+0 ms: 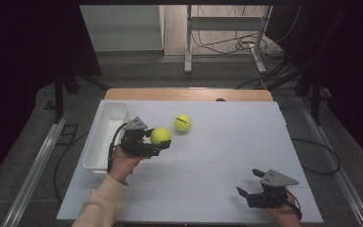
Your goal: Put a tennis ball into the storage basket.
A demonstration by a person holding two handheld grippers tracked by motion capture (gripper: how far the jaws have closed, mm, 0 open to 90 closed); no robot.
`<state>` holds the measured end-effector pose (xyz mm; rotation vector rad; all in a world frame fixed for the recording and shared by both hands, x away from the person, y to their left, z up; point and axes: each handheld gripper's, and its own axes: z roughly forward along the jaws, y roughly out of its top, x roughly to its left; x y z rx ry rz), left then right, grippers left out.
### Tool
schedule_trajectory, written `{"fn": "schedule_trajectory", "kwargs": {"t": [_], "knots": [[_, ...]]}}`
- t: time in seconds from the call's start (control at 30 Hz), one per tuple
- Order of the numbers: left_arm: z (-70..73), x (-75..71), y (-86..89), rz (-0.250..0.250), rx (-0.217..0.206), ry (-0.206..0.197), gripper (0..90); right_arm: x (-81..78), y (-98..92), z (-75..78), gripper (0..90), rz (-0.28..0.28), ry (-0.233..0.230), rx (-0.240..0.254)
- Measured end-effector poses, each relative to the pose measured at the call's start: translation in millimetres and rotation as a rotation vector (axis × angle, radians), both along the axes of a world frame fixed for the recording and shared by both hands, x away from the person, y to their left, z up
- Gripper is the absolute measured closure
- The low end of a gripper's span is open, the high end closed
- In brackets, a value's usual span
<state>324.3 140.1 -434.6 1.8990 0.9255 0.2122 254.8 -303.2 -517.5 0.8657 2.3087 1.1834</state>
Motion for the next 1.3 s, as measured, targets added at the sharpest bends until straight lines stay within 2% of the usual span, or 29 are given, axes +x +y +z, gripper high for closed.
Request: {"fn": "schedule_trajectory", "kwargs": {"t": [0.47,1.3], "knots": [[9.8,-2.0,15.8,0.026,-0.040,-0.022,25.8,0.1,-0.5,0.1,11.9,-0.006,0.000,-0.004],[23.4,-6.9,37.7,0.072,-0.083,-0.060,25.8,0.2,-0.6,-0.2,11.9,-0.008,0.001,-0.007]]}}
